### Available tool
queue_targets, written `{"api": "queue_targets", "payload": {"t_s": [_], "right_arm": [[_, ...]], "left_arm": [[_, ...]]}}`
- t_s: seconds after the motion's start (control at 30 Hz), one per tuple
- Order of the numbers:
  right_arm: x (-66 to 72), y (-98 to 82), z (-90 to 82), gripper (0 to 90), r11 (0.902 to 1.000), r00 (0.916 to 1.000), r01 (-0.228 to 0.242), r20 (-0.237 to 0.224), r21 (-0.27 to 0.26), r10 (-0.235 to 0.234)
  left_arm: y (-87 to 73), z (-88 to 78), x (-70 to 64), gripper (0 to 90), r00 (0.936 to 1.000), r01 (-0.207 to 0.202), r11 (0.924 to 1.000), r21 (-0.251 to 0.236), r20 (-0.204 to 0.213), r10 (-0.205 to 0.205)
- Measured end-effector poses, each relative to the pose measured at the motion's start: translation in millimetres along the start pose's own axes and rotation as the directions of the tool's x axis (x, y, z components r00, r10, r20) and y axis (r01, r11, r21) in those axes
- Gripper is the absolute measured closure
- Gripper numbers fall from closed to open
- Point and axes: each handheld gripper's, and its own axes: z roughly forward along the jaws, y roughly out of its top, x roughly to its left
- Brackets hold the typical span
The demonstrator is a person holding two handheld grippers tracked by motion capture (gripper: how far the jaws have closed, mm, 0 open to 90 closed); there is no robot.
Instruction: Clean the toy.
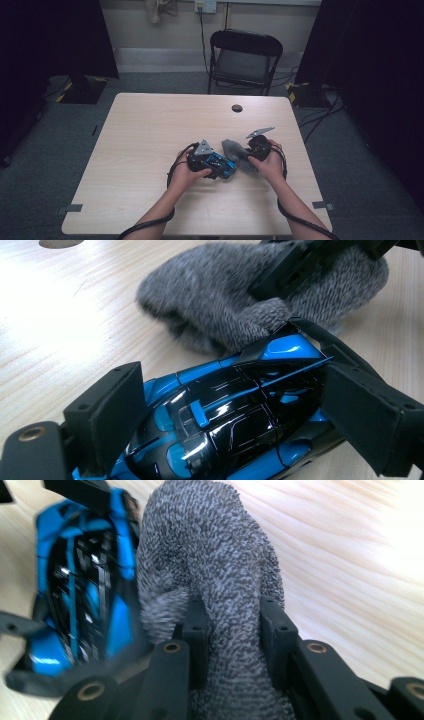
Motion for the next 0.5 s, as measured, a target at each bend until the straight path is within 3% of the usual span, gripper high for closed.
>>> {"api": "queue_targets", "payload": {"t_s": [0.2,0.5], "right_arm": [[10.1,9.2,12.4,72.7,0.9993,0.9997,0.023,-0.011,0.028,-0.022],[10.9,22.0,27.3,73.6,0.9994,0.9991,-0.026,-0.035,0.021,0.026]], "left_arm": [[0.0,0.4,-0.4,10.8,1.0000,-0.006,1.0000,-0.001,0.005,0.006],[1.4,2.8,-3.1,11.4,0.9998,-0.015,0.9999,-0.002,0.009,0.015]]}}
